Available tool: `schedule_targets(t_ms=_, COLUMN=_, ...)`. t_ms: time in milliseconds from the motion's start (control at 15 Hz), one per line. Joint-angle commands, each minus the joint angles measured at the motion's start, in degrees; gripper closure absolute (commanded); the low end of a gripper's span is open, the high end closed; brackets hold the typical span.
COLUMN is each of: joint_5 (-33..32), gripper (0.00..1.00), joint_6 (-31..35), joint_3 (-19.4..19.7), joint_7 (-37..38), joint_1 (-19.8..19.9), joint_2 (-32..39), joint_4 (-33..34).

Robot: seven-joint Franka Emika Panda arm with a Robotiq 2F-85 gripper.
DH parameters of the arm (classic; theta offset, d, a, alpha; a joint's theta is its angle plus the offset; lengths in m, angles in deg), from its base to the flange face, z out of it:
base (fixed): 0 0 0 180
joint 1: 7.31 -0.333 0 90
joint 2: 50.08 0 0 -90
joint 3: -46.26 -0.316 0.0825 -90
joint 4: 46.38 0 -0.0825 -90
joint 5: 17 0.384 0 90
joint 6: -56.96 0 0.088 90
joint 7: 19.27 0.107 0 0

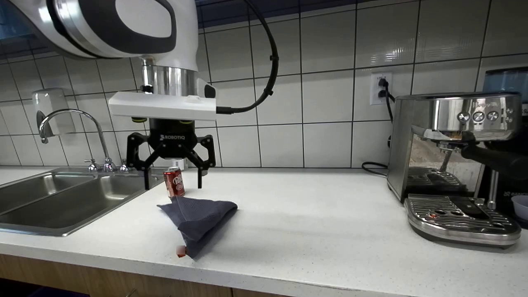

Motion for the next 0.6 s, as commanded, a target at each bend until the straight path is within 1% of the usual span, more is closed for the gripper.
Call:
schedule_targets(t_ms=0, joint_5=-1.9, gripper=0.00, joint_6=-4.3, joint_3=0.0, joint_7=0.2, joint_1=1.4, joint_2=-6.4, joint_4=-1.3)
schedule_targets(t_ms=267, joint_5=-5.5, gripper=0.00, joint_6=-3.8, joint_3=-1.9, joint_7=4.7, joint_1=2.9, joint_2=-7.8, joint_4=-1.3)
schedule_targets(t_ms=533, joint_5=-7.6, gripper=0.00, joint_6=-4.9, joint_3=-2.9, joint_7=10.4, joint_1=2.5, joint_2=-7.6, joint_4=-0.6)
